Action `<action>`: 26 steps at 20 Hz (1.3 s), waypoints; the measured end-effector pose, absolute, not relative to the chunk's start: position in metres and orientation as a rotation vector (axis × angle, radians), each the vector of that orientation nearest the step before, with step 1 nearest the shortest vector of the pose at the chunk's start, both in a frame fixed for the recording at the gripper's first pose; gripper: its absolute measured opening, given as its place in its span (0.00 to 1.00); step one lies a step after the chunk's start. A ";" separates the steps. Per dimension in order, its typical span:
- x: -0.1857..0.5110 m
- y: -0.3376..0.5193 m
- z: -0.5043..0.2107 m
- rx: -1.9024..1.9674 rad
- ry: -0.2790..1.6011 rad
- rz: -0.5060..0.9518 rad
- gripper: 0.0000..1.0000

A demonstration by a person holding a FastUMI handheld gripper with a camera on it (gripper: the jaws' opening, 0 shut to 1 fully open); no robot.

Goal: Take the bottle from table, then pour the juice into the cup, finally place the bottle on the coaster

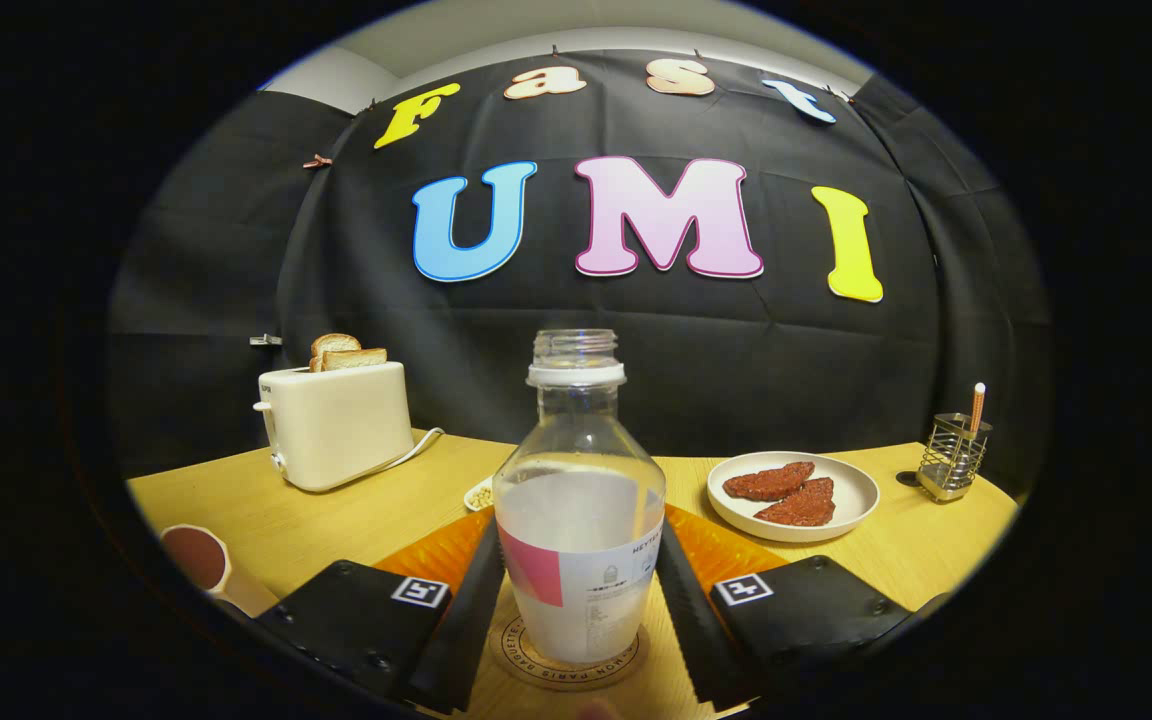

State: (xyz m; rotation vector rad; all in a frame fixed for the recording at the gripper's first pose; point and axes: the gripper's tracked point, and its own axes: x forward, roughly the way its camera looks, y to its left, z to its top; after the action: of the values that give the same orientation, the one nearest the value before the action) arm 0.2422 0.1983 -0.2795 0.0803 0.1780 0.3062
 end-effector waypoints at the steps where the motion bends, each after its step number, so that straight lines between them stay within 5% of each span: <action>1: 0.240 0.199 -0.281 0.083 0.189 0.307 0.84; 4: 0.239 0.192 -0.285 0.076 0.206 0.290 1.00; 14: 0.181 0.174 -0.275 0.079 0.259 0.296 1.00; 26: 0.106 0.122 -0.153 0.116 0.224 0.280 0.99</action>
State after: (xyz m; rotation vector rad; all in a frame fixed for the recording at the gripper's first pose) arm 0.1063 0.1215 -0.1525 0.1156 0.2239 0.2800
